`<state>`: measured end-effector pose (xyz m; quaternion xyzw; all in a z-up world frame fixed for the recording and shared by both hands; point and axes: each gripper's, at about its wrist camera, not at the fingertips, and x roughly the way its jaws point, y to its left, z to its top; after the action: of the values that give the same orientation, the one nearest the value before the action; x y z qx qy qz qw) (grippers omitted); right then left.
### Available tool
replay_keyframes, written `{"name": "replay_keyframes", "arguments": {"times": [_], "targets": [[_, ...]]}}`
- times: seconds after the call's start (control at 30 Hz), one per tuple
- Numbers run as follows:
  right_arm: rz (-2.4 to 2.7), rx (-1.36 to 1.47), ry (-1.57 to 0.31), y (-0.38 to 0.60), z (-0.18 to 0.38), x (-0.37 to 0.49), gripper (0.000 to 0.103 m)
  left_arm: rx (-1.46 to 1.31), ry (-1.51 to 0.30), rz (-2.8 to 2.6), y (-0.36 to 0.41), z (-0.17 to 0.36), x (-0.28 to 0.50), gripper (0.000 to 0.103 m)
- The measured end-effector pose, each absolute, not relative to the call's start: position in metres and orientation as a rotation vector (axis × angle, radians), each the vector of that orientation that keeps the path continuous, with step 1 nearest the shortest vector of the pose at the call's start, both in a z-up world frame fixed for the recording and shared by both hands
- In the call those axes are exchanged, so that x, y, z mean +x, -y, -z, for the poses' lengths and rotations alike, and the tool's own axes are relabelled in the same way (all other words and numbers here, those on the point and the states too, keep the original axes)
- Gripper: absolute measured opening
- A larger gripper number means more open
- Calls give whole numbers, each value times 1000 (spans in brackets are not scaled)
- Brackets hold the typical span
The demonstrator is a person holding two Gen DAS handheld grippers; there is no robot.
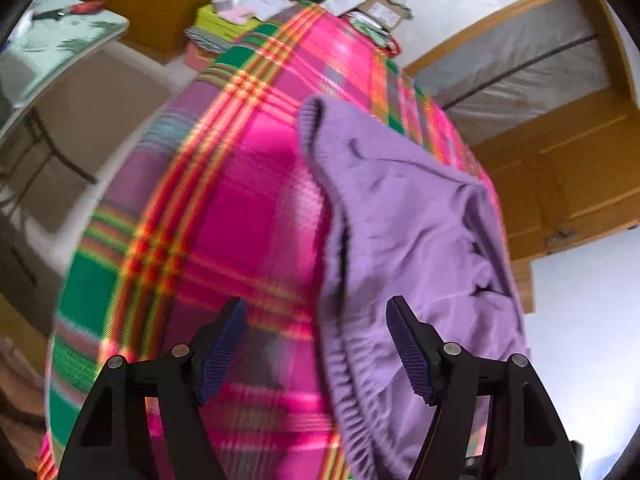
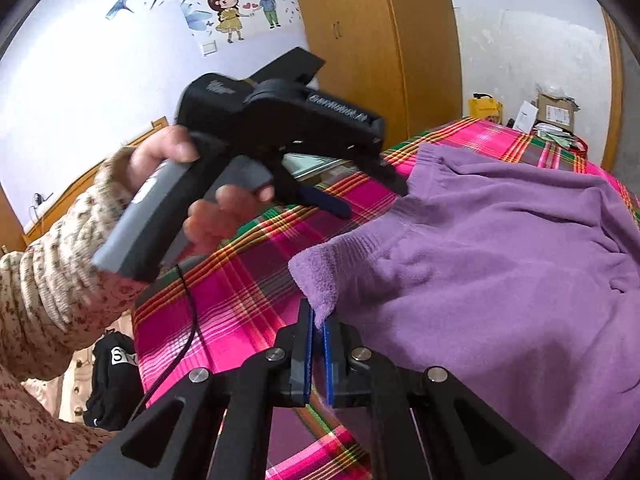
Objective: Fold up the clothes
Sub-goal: 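Grasp the sweater hem with the right tool while the left tool grasps the hem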
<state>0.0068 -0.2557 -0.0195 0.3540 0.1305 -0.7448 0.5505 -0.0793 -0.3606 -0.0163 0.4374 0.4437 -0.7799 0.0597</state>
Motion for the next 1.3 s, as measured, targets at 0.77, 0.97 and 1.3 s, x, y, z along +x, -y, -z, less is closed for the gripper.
{"name": "replay_keyframes", "arguments": {"times": [0.77, 0.97, 1.3], "targets": [[1698, 849, -296, 260, 23, 3, 5, 1216, -1601, 2430, 402, 29, -161, 66], [1682, 873, -286, 266, 30, 4, 5, 1230, -1551, 2452, 405, 31, -175, 46], [1673, 891, -328, 287, 37, 10, 5, 1208, -1411, 2453, 410, 30, -180, 10]]}}
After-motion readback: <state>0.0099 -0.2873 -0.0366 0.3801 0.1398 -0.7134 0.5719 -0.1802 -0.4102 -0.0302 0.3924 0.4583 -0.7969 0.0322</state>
